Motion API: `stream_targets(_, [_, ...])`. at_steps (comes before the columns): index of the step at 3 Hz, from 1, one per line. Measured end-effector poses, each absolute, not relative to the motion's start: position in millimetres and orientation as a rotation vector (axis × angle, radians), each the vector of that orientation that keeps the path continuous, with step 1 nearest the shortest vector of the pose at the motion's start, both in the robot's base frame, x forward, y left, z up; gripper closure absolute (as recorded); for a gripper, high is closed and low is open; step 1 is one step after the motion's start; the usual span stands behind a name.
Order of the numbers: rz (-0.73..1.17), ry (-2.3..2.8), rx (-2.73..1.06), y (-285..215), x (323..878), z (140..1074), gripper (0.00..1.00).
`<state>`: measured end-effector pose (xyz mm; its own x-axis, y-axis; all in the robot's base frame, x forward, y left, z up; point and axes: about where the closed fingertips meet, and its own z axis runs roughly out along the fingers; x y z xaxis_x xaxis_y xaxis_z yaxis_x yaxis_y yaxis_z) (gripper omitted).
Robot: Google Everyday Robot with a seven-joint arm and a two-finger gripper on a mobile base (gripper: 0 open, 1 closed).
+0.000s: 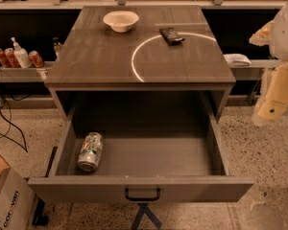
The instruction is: Pick 7up can from top drawer and place on counter
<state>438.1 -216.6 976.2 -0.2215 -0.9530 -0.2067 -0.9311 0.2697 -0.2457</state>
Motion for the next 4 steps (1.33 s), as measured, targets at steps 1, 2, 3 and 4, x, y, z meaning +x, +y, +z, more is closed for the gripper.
stream_targets(1, [-0.098, 2.231, -1.724, -217, 438, 976, 0.0])
stream_targets(2, [-0.051, 2.18, -1.689, -206, 445, 970, 0.0])
stream_targets(3, [0.129, 2.121, -1.567, -181, 459, 939, 0.0])
stream_targets(4, [0.373, 2.036, -1.434, -143, 481, 895, 0.0])
